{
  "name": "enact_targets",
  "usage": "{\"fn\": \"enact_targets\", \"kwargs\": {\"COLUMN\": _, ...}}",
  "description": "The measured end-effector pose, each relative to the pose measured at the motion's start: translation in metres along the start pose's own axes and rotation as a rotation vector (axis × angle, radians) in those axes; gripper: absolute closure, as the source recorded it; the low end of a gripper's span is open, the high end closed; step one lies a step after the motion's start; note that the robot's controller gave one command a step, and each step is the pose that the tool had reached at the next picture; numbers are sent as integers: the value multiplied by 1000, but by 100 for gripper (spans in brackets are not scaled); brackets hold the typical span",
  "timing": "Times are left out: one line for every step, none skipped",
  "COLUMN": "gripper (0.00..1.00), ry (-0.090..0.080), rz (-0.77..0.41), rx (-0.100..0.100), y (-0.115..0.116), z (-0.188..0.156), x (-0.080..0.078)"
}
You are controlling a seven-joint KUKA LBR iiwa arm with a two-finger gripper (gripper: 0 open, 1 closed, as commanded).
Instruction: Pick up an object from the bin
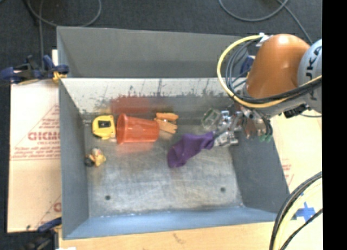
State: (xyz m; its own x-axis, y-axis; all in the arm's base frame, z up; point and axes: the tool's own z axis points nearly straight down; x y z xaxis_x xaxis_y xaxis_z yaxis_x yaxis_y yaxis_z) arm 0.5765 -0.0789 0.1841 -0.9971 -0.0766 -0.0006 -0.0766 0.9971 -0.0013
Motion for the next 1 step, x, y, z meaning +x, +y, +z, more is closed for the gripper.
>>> {"fn": "enact_targets", "kwargs": {"gripper": 100, "ry": -3, "rz": -59, "rx": 1, "y": 1, "z": -42, "x": -6}}
